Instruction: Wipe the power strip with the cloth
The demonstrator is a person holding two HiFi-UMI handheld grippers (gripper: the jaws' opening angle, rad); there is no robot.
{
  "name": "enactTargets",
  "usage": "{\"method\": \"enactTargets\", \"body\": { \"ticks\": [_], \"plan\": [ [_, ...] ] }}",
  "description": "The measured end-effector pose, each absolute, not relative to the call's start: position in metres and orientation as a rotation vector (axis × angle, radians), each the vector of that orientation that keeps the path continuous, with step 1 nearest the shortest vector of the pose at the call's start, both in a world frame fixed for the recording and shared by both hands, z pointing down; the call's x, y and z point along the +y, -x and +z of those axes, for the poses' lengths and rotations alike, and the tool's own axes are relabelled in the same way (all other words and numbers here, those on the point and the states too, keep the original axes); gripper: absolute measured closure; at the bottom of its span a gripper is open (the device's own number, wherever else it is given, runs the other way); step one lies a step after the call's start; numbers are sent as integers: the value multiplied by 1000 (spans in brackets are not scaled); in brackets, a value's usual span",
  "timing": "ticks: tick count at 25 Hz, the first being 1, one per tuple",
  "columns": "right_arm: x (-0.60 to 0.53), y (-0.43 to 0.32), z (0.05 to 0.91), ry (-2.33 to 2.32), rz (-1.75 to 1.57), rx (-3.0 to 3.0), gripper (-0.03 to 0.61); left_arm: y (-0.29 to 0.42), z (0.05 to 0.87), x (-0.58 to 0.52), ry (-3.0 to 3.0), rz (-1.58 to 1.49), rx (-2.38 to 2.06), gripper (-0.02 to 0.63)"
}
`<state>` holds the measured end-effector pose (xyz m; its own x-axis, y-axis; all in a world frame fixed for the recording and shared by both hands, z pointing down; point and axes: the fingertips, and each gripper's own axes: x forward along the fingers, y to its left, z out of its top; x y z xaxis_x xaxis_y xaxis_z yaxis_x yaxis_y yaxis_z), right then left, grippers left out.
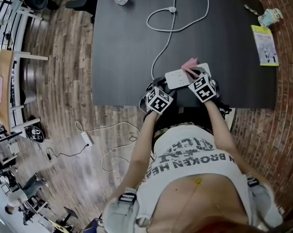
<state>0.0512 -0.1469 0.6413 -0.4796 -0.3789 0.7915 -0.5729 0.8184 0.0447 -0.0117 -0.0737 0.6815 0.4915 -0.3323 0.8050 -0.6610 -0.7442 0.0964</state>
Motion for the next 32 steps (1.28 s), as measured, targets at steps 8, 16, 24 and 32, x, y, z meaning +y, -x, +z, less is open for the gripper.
{"method": "enactTargets", "body": {
  "ticks": [8,16,24,32],
  "plan": [
    [-153,-69,640,-758,306,-2121,561,13,681,-72,-2344,1141,-824,333],
    [-156,-79,641,-772,307,-2115,561,12,682,-73,-2344,1145,-822,333],
    [-162,-97,641,-820,327,-2096,561,13,683,-74,-2344,1143,-818,333],
    [-166,-111,641,-859,330,-2072,561,13,683,-73,-2344,1142,-815,333]
  ]
}}
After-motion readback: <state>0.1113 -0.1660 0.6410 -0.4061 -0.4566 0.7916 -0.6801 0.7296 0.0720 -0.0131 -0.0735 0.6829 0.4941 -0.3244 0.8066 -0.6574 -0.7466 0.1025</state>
